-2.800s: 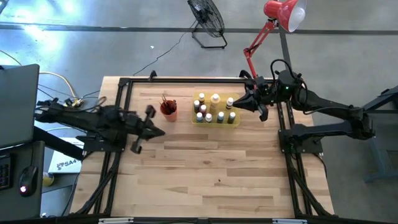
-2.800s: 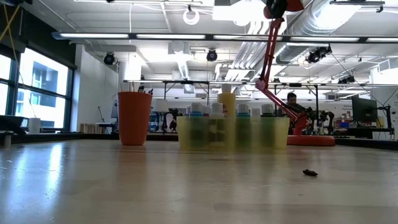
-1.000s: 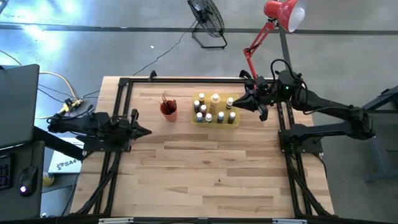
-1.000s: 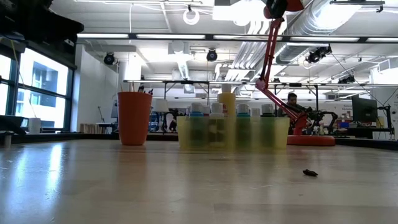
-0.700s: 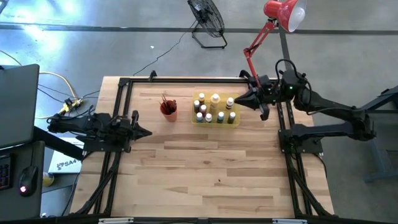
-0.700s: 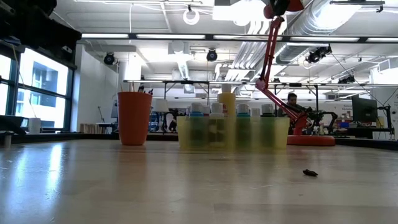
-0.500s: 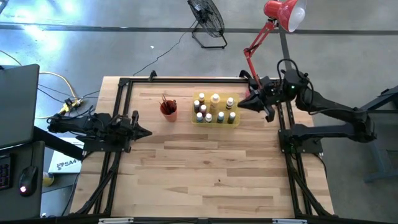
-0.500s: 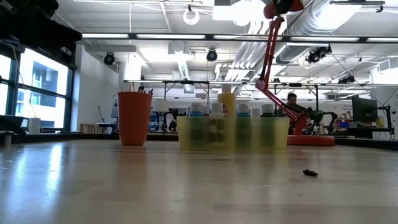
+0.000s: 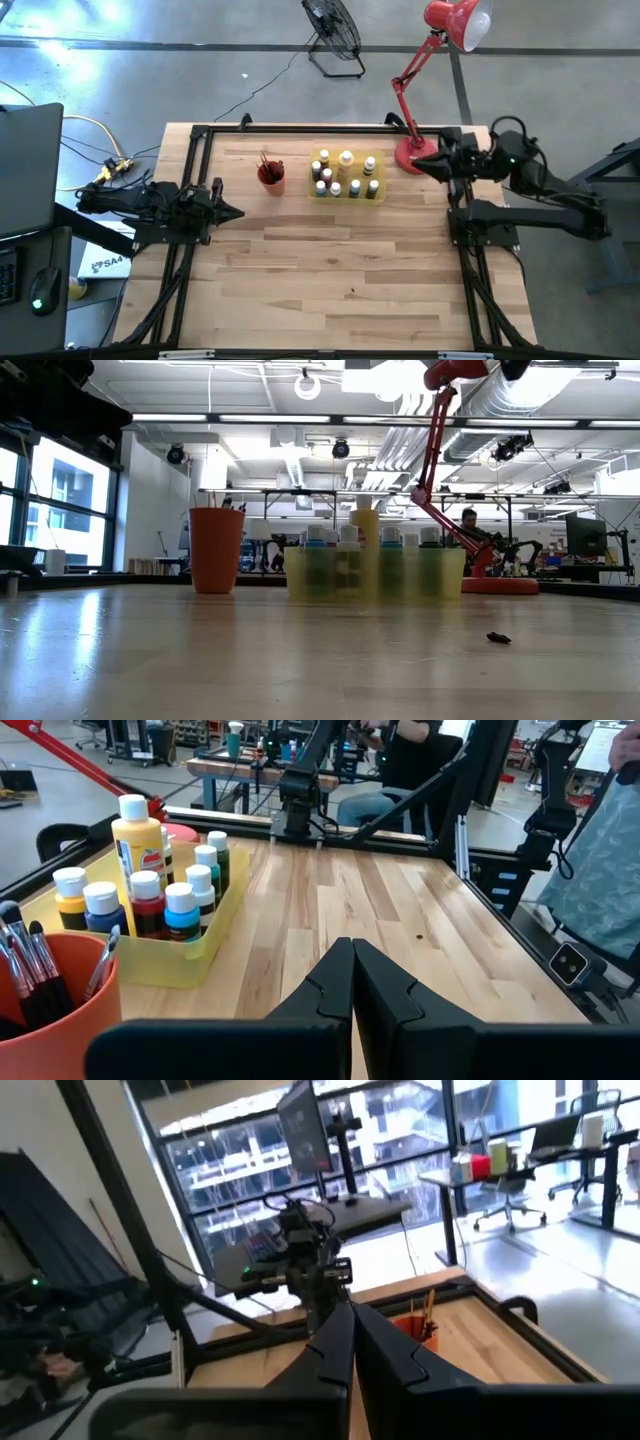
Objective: Pick & Place Paint Supplies
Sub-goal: Return to Home Position
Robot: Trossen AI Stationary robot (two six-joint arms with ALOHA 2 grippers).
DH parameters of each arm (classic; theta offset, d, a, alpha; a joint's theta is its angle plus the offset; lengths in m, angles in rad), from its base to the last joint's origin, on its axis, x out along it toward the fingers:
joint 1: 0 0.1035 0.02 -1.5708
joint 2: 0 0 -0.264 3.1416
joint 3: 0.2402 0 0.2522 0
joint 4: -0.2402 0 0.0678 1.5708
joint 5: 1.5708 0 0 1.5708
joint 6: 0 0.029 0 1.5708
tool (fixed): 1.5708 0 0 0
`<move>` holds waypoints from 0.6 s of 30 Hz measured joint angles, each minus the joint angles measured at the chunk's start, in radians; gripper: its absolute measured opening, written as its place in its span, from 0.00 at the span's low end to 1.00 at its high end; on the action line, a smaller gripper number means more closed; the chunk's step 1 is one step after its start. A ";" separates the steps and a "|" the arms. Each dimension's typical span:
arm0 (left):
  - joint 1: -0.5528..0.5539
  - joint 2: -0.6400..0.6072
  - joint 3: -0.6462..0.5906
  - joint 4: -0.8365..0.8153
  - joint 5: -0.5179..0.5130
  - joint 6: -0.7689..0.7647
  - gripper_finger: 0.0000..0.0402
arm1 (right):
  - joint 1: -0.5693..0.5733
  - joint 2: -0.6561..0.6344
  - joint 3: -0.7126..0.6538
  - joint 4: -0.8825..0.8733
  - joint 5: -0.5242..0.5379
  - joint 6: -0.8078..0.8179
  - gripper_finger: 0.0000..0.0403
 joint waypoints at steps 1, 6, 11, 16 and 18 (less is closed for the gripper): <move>0.000 0.000 0.000 0.000 0.000 0.000 0.00 | 0.000 -0.024 -0.018 0.003 0.006 0.001 0.01; 0.000 0.000 0.000 0.001 -0.002 0.000 0.00 | 0.000 -0.131 -0.099 0.009 0.055 -0.002 0.01; 0.000 0.000 0.000 0.001 -0.002 -0.001 0.00 | 0.000 -0.218 -0.194 0.011 0.095 -0.018 0.01; 0.000 0.000 0.000 -0.004 -0.002 -0.001 0.00 | 0.000 -0.318 -0.303 0.058 0.140 -0.016 0.01; 0.000 0.000 0.000 -0.010 -0.002 -0.001 0.00 | 0.000 -0.358 -0.330 0.060 0.145 -0.006 0.01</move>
